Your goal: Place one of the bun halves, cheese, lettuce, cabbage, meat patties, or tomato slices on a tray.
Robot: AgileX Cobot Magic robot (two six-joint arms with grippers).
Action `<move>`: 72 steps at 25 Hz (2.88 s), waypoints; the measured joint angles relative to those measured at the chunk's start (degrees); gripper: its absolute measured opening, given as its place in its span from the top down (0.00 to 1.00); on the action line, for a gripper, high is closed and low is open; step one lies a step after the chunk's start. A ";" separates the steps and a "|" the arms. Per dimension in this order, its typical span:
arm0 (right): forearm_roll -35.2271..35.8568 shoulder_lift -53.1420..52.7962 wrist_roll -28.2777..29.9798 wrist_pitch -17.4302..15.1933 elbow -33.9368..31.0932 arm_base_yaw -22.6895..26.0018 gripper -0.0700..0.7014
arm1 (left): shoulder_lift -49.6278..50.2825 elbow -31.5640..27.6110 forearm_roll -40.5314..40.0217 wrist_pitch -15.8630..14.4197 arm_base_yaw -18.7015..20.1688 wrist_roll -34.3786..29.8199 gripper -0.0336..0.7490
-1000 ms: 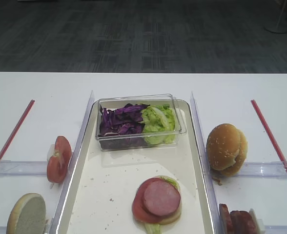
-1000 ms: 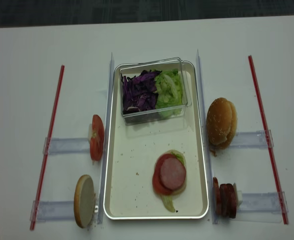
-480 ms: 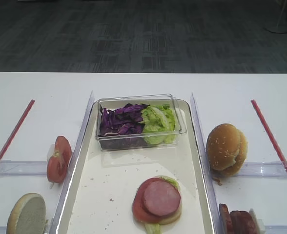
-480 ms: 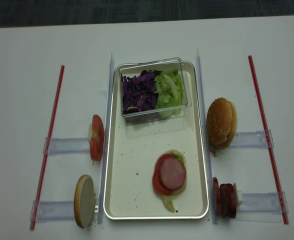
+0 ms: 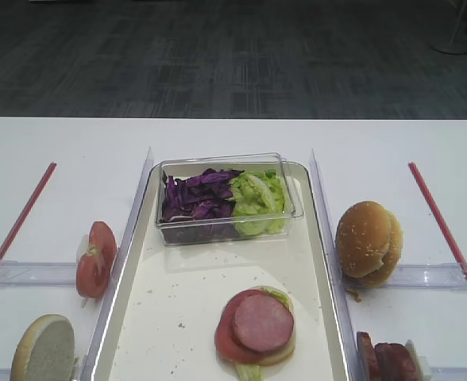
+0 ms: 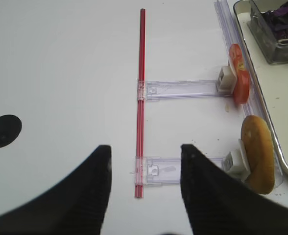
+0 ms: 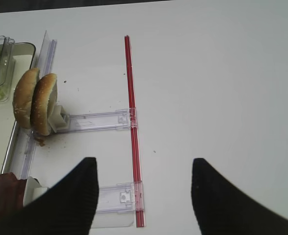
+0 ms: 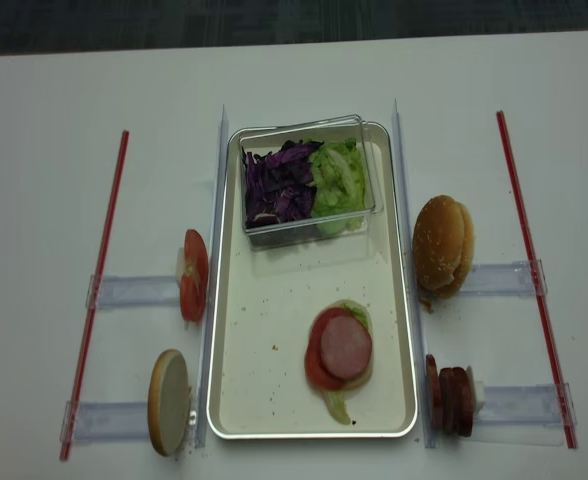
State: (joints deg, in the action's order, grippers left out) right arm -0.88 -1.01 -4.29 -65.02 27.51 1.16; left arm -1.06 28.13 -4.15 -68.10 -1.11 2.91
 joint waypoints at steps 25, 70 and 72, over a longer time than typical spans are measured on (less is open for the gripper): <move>-0.09 0.00 0.00 0.00 0.00 0.00 0.33 | 0.00 0.00 0.00 0.00 0.00 0.00 0.57; -0.09 0.00 -0.09 0.00 0.00 0.00 0.33 | 0.00 0.00 0.00 0.00 0.00 0.00 0.57; -0.09 0.00 -0.09 0.00 0.00 0.00 0.33 | 0.00 0.00 0.00 0.00 0.00 0.00 0.57</move>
State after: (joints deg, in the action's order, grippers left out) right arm -0.97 -1.01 -4.38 -65.02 27.51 1.16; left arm -1.06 28.13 -4.15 -68.10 -1.11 2.91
